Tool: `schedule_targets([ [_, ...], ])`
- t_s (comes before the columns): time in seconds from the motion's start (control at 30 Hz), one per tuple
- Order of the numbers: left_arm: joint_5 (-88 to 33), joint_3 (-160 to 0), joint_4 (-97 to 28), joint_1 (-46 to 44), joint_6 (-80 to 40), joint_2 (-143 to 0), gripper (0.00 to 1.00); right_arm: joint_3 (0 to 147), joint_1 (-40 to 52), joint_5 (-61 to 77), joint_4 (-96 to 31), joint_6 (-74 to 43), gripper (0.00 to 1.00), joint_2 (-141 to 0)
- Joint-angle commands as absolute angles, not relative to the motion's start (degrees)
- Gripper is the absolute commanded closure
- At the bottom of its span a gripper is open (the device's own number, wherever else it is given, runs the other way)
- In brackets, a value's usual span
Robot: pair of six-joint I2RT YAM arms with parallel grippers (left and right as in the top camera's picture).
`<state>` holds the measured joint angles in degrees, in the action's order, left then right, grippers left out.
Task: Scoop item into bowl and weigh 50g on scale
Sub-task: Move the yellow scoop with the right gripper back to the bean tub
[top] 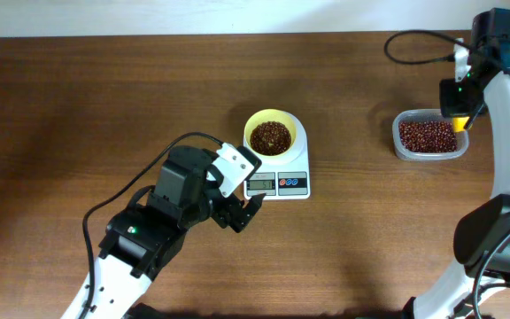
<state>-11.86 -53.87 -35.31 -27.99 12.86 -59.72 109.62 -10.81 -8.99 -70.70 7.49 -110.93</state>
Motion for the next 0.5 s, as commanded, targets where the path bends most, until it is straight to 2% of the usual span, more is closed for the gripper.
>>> schedule_targets([
  [0.0, -12.69, -53.54, -35.22, -27.68, 13.15, -59.18, 0.01, 110.76, -13.50, 5.89, -71.31, -19.73, 0.96, -109.23],
  [0.17, -12.69, -53.54, -35.22, -27.68, 13.15, -59.18, 0.01, 108.31, -13.58, 5.61, -71.37, -34.22, 0.96, -109.43],
  [0.33, -12.69, -53.54, -35.22, -27.68, 13.15, -59.18, 0.01, 100.62, -13.58, 4.45, -65.73, -51.05, 0.96, -109.43],
  [0.47, -12.69, -53.54, -35.22, -27.68, 13.15, -59.18, 0.01, 96.12, -13.15, 3.18, -59.72, -51.46, 0.96, -109.43],
])
